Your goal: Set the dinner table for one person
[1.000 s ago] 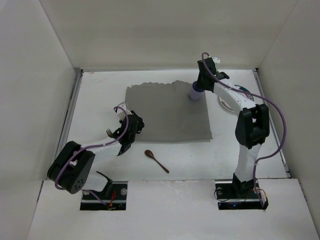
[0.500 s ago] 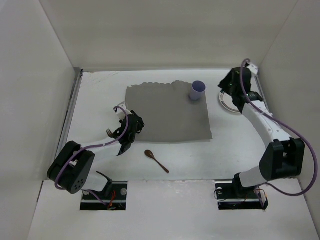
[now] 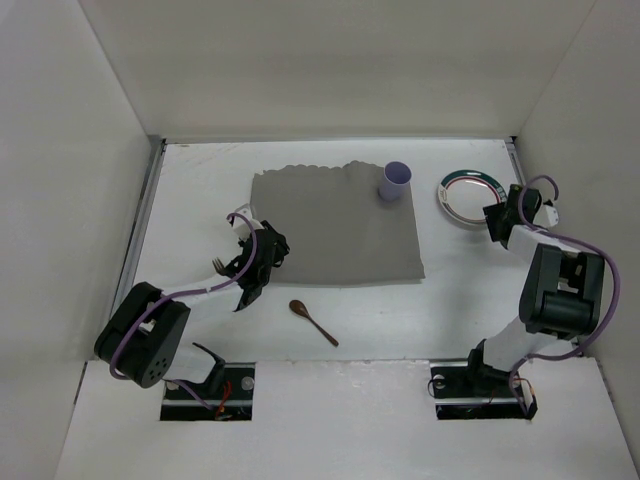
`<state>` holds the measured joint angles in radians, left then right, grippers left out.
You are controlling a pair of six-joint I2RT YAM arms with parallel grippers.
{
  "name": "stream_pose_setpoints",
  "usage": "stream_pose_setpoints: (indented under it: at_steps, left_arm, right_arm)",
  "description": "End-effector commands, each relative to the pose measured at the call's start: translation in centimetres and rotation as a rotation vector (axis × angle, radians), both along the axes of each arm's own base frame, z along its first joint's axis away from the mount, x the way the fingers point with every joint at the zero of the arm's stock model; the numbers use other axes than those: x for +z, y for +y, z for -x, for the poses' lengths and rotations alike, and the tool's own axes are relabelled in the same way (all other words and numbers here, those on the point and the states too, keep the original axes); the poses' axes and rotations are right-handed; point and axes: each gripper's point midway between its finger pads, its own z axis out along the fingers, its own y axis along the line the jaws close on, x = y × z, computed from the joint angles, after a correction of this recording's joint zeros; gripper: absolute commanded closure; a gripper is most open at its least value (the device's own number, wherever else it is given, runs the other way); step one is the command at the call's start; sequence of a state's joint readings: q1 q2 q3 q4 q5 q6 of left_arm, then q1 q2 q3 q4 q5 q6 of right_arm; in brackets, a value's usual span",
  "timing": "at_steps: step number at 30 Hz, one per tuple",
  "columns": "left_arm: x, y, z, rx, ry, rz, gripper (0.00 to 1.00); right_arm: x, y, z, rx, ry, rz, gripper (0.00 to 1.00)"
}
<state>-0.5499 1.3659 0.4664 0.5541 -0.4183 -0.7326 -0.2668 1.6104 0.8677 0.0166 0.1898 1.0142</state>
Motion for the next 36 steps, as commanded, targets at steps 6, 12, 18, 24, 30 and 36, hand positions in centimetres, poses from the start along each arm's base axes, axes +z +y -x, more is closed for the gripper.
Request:
stream_pose_setpoints:
  at_steps: [6,12,18,24,30,36]
  left_arm:
    - [2.2,-0.5,-1.2,0.012,-0.064,0.047,0.71]
    - [2.2,-0.3,-1.2,0.018,-0.062,0.050,0.71]
    - [1.8,-0.6,-1.3,0.015,-0.052,0.051,0.71]
    - [1.9,-0.2,-1.3,0.022,-0.056,0.052,0.70]
    - [2.1,0.2,-1.3,0.029,-0.060,0.049,0.70]
    - [1.8,0.2,-1.4,0.031,-0.051,0.049,0.70]
  right_arm:
    - [-0.7,0.4,-2.7,-0.040,-0.107,-0.113,0.51]
    - [-0.9,0.2,-3.2,-0.052,-0.106,-0.118,0.56]
    - [-1.3,-0.2,-3.8,-0.062,-0.096,-0.112,0.72]
    - [-1.2,0.1,-4.5,-0.054,-0.108,-0.142,0.77]
    - [-0.2,0.4,-5.0,-0.043,-0.182,-0.192,0.96]
    - [6.6,0.0,-4.7,-0.024,-0.440,-0.229,0.96]
